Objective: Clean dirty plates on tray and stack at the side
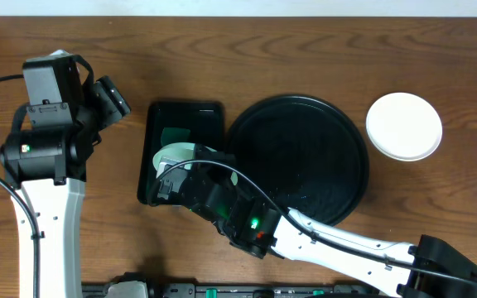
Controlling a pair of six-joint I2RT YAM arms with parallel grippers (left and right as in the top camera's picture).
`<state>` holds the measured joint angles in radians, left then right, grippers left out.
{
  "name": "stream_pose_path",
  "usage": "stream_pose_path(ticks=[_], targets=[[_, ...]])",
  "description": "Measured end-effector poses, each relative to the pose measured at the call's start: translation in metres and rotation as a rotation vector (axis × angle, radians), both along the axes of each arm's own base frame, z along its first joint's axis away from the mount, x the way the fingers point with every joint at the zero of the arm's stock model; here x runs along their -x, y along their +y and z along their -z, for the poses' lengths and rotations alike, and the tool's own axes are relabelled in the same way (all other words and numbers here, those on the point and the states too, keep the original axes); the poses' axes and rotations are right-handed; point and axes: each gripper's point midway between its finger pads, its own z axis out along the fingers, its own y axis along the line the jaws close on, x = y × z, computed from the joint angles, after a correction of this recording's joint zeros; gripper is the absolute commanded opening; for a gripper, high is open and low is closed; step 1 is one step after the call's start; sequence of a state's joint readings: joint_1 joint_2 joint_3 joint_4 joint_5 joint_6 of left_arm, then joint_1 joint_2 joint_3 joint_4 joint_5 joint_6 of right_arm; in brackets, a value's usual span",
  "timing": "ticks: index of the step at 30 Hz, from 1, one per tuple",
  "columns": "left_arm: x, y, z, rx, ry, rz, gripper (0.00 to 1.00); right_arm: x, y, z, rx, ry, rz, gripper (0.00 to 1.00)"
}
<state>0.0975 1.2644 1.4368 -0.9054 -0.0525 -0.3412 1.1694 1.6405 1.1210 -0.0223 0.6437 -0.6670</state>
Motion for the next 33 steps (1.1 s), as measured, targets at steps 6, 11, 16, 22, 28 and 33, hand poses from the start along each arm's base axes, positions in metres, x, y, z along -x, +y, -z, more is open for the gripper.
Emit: stream_pose_path(ticks=[6, 11, 16, 22, 28, 33], targets=[[0.0, 0.0, 0.0, 0.0, 0.0, 0.0, 0.81, 0.0, 0.0, -0.001, 0.035, -0.02, -0.02, 0.01], [0.0, 0.0, 0.0, 0.0, 0.0, 0.0, 0.81, -0.002, 0.002, -0.005, 0.01, -0.03, -0.017, 0.01], [0.0, 0.0, 0.0, 0.0, 0.0, 0.0, 0.81, -0.016, -0.001, -0.015, -0.118, -0.014, 0.049, 0.01], [0.0, 0.0, 0.0, 0.0, 0.0, 0.0, 0.81, -0.05, -0.028, -0.017, -0.35, 0.074, 0.235, 0.01], [0.0, 0.0, 0.0, 0.0, 0.0, 0.0, 0.81, -0.082, -0.055, -0.003, -0.569, 0.248, 0.36, 0.01], [0.0, 0.0, 0.0, 0.0, 0.0, 0.0, 0.81, -0.109, -0.075, 0.006, -0.779, 0.454, 0.402, 0.01]])
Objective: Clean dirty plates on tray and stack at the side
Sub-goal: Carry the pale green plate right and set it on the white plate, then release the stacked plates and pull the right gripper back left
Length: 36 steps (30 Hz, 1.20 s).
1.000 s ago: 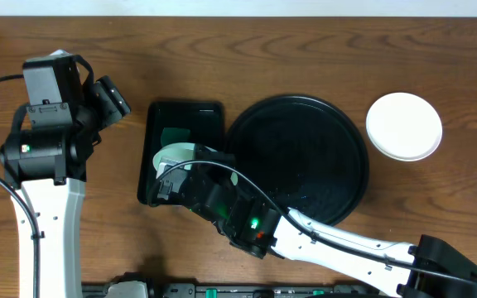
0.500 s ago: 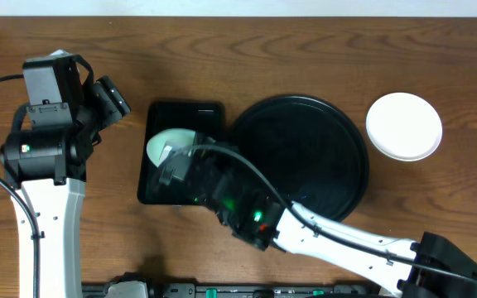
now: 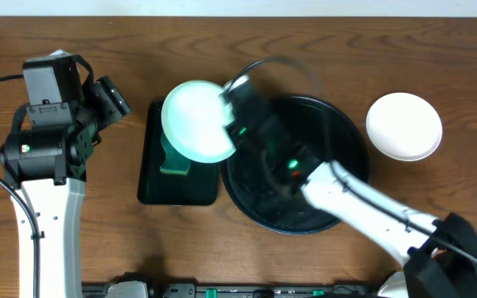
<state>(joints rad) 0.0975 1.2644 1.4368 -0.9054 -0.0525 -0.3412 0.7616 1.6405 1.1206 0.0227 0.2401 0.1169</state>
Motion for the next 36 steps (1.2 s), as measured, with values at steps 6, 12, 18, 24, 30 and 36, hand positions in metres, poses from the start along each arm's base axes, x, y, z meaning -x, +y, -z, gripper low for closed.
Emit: stream_pose_path(ticks=[6, 12, 18, 24, 30, 36], targets=[[0.0, 0.0, 0.0, 0.0, 0.0, 0.0, 0.81, -0.042, -0.061, 0.006, -0.284, 0.206, 0.089, 0.01], [0.0, 0.0, 0.0, 0.0, 0.001, 0.0, 0.81, -0.063, -0.155, 0.031, -0.412, 0.398, 0.28, 0.01], [0.0, 0.0, 0.0, 0.0, 0.0, 0.0, 0.81, -0.058, -0.263, 0.06, -0.47, 0.544, 0.547, 0.01], [0.0, 0.0, 0.0, 0.0, 0.0, 0.0, 0.81, -0.038, -0.362, 0.077, -0.516, 0.595, 0.803, 0.01], [0.0, 0.0, 0.0, 0.0, 0.0, 0.0, 0.81, -0.002, -0.429, 0.094, -0.505, 0.655, 1.032, 0.01], [0.0, 0.0, 0.0, 0.0, 0.0, 0.0, 0.81, 0.027, -0.461, 0.106, -0.443, 0.698, 1.185, 0.01]])
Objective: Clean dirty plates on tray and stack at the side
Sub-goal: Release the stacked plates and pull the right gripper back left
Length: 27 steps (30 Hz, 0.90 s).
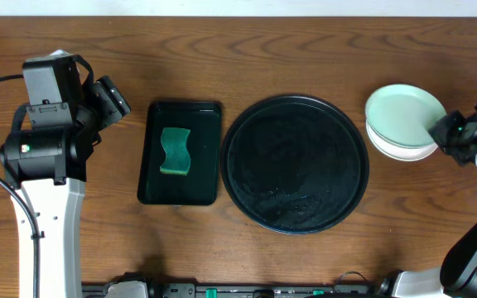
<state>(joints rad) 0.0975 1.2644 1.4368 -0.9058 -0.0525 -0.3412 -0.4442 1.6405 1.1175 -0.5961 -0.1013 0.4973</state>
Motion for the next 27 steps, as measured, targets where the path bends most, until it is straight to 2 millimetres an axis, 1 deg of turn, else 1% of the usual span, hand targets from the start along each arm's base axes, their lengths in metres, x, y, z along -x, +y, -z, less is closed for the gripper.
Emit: stream_pose_path(ticks=[4, 9, 15, 23, 24, 27], targets=[[0.0, 0.0, 0.0, 0.0, 0.0, 0.0, 0.81, 0.006, -0.008, 0.004, 0.042, 0.028, 0.024, 0.01], [0.0, 0.0, 0.0, 0.0, 0.0, 0.0, 0.81, 0.014, -0.015, 0.016, 0.088, 0.053, 0.049, 0.01], [0.0, 0.0, 0.0, 0.0, 0.0, 0.0, 0.81, 0.017, -0.017, 0.033, 0.118, 0.035, 0.06, 0.01], [0.0, 0.0, 0.0, 0.0, 0.0, 0.0, 0.81, 0.02, -0.016, 0.047, 0.128, 0.011, 0.061, 0.02], [0.0, 0.0, 0.0, 0.0, 0.0, 0.0, 0.81, 0.02, -0.016, 0.047, 0.126, 0.009, 0.06, 0.13], [0.0, 0.0, 0.0, 0.0, 0.0, 0.0, 0.81, 0.018, -0.016, 0.047, 0.125, -0.002, 0.06, 0.38]])
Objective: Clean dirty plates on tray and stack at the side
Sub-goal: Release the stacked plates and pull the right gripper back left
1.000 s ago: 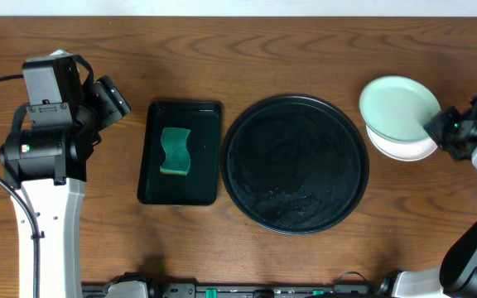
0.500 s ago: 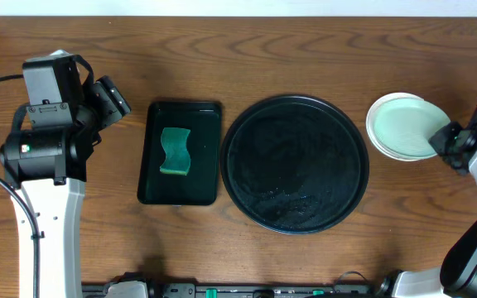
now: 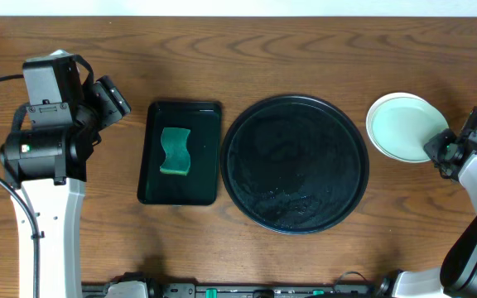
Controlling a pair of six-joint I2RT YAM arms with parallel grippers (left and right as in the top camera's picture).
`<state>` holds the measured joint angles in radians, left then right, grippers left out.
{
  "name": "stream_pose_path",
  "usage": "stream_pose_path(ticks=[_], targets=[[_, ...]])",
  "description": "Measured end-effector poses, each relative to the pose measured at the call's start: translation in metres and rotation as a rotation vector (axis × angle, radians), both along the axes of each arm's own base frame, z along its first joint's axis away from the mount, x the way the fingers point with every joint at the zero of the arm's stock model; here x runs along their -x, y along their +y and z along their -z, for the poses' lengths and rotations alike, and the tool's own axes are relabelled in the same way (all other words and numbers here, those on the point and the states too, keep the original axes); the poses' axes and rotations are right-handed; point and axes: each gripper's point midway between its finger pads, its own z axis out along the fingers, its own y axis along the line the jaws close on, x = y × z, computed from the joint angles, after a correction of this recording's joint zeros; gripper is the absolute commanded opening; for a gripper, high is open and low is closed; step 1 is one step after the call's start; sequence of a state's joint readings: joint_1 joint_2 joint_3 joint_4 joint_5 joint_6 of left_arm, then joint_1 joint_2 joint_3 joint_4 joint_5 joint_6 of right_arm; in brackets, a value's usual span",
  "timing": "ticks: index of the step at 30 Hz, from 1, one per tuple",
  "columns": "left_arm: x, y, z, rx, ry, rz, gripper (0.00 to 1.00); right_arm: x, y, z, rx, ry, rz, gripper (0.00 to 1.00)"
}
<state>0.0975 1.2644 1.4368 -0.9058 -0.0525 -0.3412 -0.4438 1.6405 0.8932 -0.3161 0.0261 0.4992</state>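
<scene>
A light green plate [image 3: 398, 128] lies on a white plate [image 3: 377, 109] at the table's right side, with the white rim showing at its top and left. My right gripper [image 3: 435, 151] is at the green plate's lower right rim, its fingers closed on the edge. The round black tray [image 3: 296, 165] in the middle carries no plates, only wet streaks. My left gripper [image 3: 112, 98] hangs over bare table at the far left, holding nothing; its jaw gap does not show.
A black rectangular tray [image 3: 208, 157] with a green sponge [image 3: 175, 151] stands just left of the round tray. My left arm's base and cable fill the left edge. My right arm reaches in from the lower right corner.
The green plate and my right gripper have both shifted slightly toward the front. The plate now sits lower and more squarely on the white plate. The left arm is unchanged.
My right gripper first held the green plate down in the sponge tray. Then it held the plate raised between that tray and the round tray. Then the plate was over the white plate at the right, and now it rests on it.
</scene>
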Motion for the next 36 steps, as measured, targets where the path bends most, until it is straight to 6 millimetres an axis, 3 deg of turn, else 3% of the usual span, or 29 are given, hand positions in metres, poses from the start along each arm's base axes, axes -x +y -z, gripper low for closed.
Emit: stream_pose_path(ticks=[2, 5, 7, 10, 11, 17, 19, 27, 29, 33, 36], targets=[[0.0, 0.0, 0.0, 0.0, 0.0, 0.0, 0.81, -0.001, 0.001, 0.0, -0.004, -0.006, -0.002, 0.5], [0.0, 0.0, 0.0, 0.0, 0.0, 0.0, 0.81, -0.001, 0.001, 0.0, -0.007, -0.008, 0.0, 0.56], [0.0, 0.0, 0.0, 0.0, 0.0, 0.0, 0.81, -0.001, 0.001, 0.0, -0.008, -0.008, 0.001, 0.54], [0.0, 0.0, 0.0, 0.0, 0.0, 0.0, 0.81, -0.002, 0.002, 0.0, -0.014, -0.01, 0.002, 0.15], [0.0, 0.0, 0.0, 0.0, 0.0, 0.0, 0.81, -0.002, 0.003, 0.0, -0.019, -0.013, -0.003, 0.1], [0.0, 0.0, 0.0, 0.0, 0.0, 0.0, 0.81, -0.006, 0.012, 0.0, -0.061, -0.033, -0.029, 0.02], [0.0, 0.0, 0.0, 0.0, 0.0, 0.0, 0.81, -0.007, 0.012, -0.001, -0.065, -0.037, -0.033, 0.04], [0.0, 0.0, 0.0, 0.0, 0.0, 0.0, 0.81, -0.01, 0.016, -0.002, -0.078, -0.049, -0.054, 0.31], [0.0, 0.0, 0.0, 0.0, 0.0, 0.0, 0.81, -0.012, 0.024, -0.002, -0.103, -0.057, -0.11, 0.4], [0.0, 0.0, 0.0, 0.0, 0.0, 0.0, 0.81, -0.005, 0.052, -0.001, -0.193, -0.018, -0.258, 0.41], [0.0, 0.0, 0.0, 0.0, 0.0, 0.0, 0.81, 0.004, 0.071, -0.012, -0.248, 0.055, -0.359, 0.43]])
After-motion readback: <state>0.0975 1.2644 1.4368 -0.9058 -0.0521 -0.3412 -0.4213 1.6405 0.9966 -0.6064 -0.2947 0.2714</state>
